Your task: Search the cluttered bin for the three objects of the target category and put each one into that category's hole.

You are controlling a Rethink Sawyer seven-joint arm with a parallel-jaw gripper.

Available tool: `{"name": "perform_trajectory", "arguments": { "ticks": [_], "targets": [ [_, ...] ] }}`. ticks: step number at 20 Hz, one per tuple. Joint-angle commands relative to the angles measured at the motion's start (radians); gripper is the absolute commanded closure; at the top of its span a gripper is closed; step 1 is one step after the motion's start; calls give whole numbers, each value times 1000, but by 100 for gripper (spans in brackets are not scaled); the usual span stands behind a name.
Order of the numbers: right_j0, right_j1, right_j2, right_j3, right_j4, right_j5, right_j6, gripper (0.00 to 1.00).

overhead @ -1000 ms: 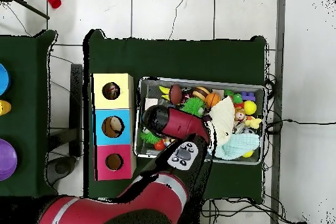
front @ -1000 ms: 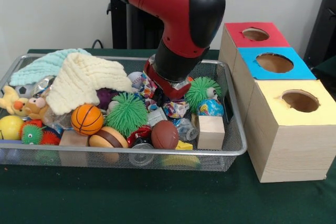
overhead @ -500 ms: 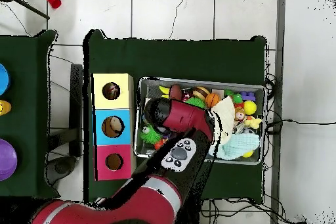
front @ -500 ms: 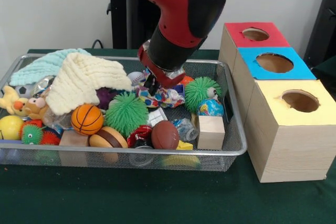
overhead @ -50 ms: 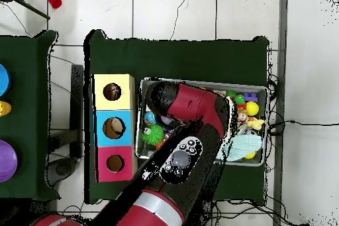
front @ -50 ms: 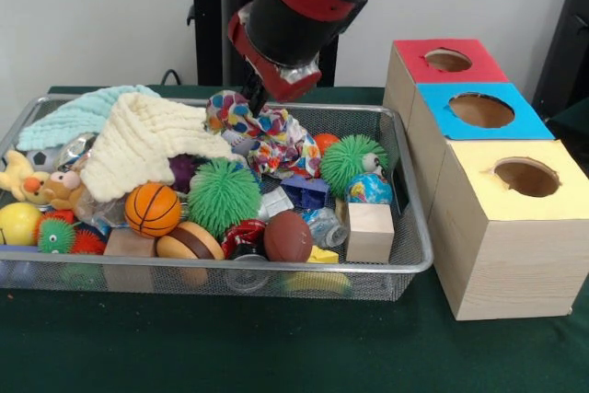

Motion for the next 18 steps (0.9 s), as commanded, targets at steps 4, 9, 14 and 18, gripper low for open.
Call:
{"name": "perform_trajectory", "arguments": {
  "ticks": [4,9,14,18],
  "targets": [
    [-2,-23,29,-109,-35,149,117,100],
    [-29,-36,114,-93,51,169,160,100],
    [-58,-67,238,-5,219,110,228,100],
    [-70,-72,286,27,299,58,228,100]
  ]
}}
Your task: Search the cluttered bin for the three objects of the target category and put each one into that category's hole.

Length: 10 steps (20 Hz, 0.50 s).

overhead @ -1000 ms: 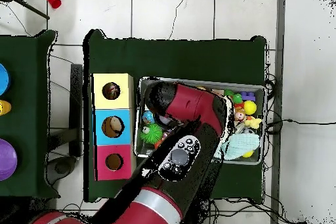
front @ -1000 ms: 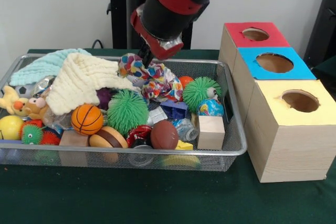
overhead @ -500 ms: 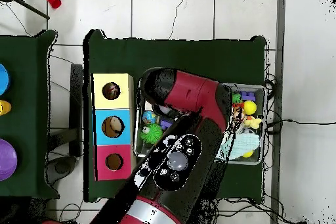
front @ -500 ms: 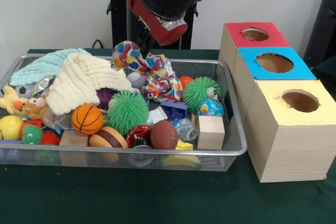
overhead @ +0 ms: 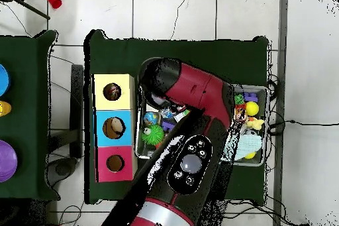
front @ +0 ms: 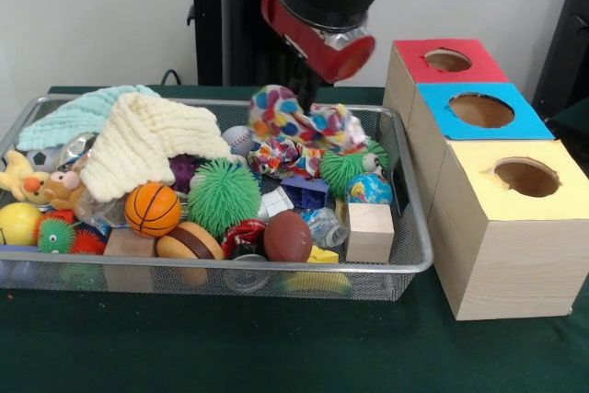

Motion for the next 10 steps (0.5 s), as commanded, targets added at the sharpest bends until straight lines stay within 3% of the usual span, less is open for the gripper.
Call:
{"name": "perform_trajectory", "arguments": {
  "ticks": [1,5,10],
  "targets": [
    [-38,5,220,95,140,7,224,100],
    [-9,31,182,61,119,-42,224,100],
    [51,38,147,46,125,-49,299,100]
  ]
}}
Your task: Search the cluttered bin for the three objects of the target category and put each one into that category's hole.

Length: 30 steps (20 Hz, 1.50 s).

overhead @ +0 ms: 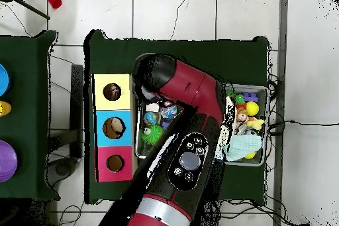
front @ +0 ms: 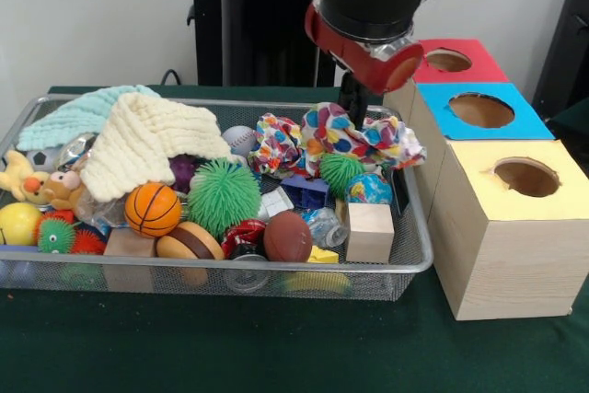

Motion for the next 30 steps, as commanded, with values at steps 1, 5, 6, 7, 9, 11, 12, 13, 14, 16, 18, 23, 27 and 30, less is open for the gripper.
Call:
{"name": "perform_trajectory", "arguments": {
  "ticks": [1,5,6,7,9,11,12,13,14,16,18,23,27,30],
  "targets": [
    [50,41,94,34,45,-44,317,100],
    [89,50,81,8,71,-9,396,100],
    [99,52,77,1,78,2,416,100],
    [110,57,68,-9,80,10,433,100],
    [132,69,46,-34,79,25,461,100],
    [149,77,27,-64,72,46,483,100],
    [157,84,14,-79,60,51,484,100],
    [165,97,-9,-106,38,53,481,100],
    [168,102,-7,-119,42,74,498,100],
    [171,110,1,-130,49,71,519,100],
    [172,113,12,-129,57,72,537,100],
    [166,146,19,-163,53,83,573,100],
    [165,147,48,-131,74,63,601,100],
    [169,154,68,-124,98,61,630,100]
  ]
}}
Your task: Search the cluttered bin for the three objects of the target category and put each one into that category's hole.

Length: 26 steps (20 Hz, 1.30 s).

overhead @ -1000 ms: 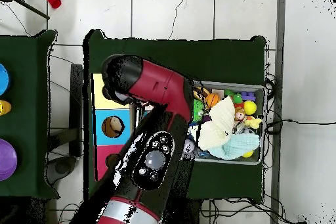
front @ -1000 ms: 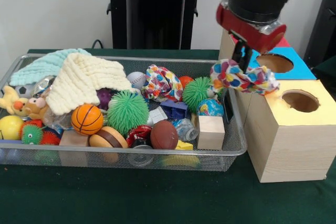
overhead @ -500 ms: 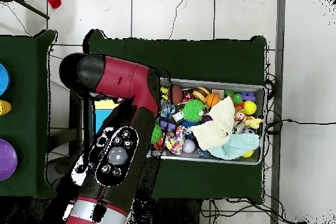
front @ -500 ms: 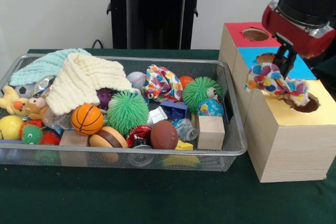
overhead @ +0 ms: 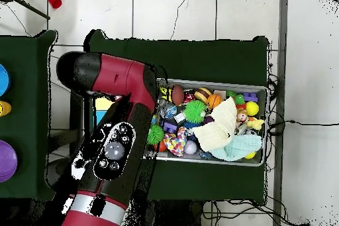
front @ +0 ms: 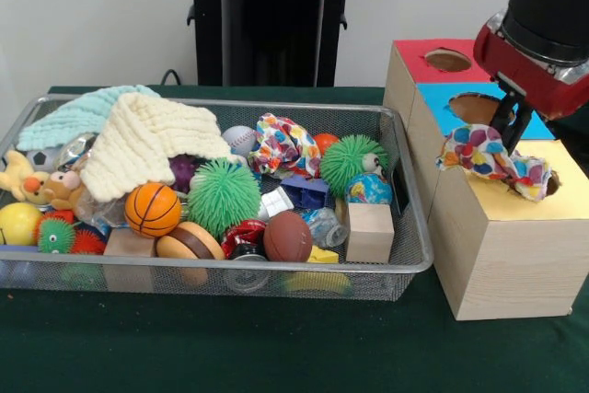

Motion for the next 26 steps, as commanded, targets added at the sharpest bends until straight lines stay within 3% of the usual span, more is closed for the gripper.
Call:
{"name": "perform_trajectory", "arguments": {
  "ticks": [1,10,20,26],
  "targets": [
    [-21,59,112,24,65,57,326,100],
    [-2,91,188,58,161,59,374,100],
    [8,135,212,28,199,61,404,100],
    [-24,149,285,90,242,-29,317,100]
  ]
}}
